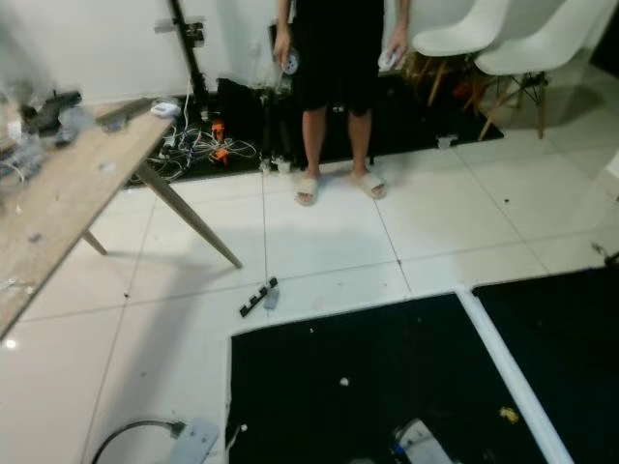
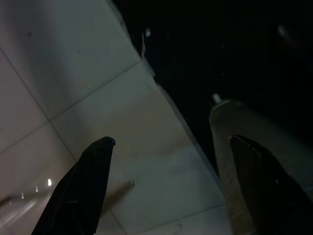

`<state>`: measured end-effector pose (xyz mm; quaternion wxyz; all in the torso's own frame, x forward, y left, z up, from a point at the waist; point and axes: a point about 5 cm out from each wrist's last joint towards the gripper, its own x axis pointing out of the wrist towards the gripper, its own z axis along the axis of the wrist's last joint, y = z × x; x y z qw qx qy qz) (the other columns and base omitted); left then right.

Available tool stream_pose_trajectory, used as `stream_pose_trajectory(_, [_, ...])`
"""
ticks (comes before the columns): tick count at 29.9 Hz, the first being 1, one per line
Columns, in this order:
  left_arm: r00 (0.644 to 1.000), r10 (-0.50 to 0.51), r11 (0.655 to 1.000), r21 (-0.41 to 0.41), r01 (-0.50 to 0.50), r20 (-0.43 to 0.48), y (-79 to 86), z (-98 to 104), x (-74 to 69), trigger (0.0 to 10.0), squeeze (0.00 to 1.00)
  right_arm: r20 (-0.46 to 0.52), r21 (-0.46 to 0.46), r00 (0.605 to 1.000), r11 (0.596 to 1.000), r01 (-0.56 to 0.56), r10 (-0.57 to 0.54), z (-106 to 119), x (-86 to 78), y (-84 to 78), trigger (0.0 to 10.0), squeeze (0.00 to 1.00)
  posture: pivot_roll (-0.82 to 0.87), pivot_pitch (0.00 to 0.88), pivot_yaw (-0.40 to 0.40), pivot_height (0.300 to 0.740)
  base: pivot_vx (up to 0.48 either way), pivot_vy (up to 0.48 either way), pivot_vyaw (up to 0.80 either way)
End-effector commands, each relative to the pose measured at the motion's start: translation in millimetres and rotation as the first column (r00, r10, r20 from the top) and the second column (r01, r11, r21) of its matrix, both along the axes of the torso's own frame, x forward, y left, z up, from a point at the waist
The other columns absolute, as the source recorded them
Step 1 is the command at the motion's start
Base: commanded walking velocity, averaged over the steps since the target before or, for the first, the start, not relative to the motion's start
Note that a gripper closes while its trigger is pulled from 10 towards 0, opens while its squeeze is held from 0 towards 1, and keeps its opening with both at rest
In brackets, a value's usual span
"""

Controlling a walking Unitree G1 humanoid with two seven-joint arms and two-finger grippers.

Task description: Picking trash to rubbish bin

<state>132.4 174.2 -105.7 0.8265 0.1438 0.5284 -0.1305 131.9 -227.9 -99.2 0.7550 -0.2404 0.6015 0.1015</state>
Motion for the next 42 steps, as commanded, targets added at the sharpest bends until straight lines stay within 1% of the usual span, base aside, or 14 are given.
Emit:
stream_pose_trajectory(1, [0.999,0.01,1.0,0.019,-0.009,-0.046,7.0,-3.8,-13.6,10.0,0.0,-0.001,0.024,1.0,1.0,-0.011,0.011,-1.9,-0.7,7.8,10.0,0.0,-0.06,0.004,0.086,0.74,0.0,0.0,-0.78])
stream_pose_trajectory(11, [0.998,0.013,1.0,0.021,-0.011,-0.053,7.4,-4.7,-16.8,10.0,0.0,0.001,0.016,1.0,1.0,-0.02,0.02,-1.8,-1.0,6.6,10.0,0.0,-0.06,0.005,0.081,0.74,0.0,0.0,-0.79])
stream_pose_trajectory(28, [0.998,-0.002,1.0,0.024,0.003,-0.055,7.0,-4.9,-17.3,10.0,0.0,0.01,0.01,0.999,0.999,-0.044,0.044,-1.8,2.3,11.9,10.0,0.0,-0.05,0.0,0.074,0.74,0.0,0.0,-0.79])
stream_pose_trajectory(35, [0.998,0.001,1.0,0.025,0.001,-0.055,7.6,-5.2,-18.8,10.0,0.0,0.025,0.019,1.0,1.0,-0.017,0.016,-1.7,2.9,12.1,10.0,0.0,-0.05,0.005,0.076,0.74,0.0,0.0,-0.78])
stream_pose_trajectory(38, [0.999,0.004,1.0,0.029,-0.003,-0.054,8.6,-5.2,-19.3,10.0,0.0,0.092,0.056,0.994,0.997,0.045,-0.05,0.9,12.1,15.4,10.0,0.0,-0.04,0.012,0.078,0.74,0.0,0.0,-0.79])
stream_pose_trajectory(41, [0.998,0.014,0.999,0.036,-0.012,-0.055,10.4,-5.3,-20.0,10.0,0.0,0.162,0.134,0.979,0.985,0.106,-0.127,4.4,26.6,28.5,10.0,0.0,-0.04,0.016,0.081,0.74,0.0,0.0,-0.79])
stream_pose_trajectory(42, [0.998,0.02,0.999,0.038,-0.018,-0.056,11.0,-5.3,-20.3,10.0,0.0,0.192,0.169,0.97,0.979,0.117,-0.149,7.4,35.6,34.3,10.0,0.0,-0.05,0.017,0.083,0.74,0.0,0.0,-0.79])
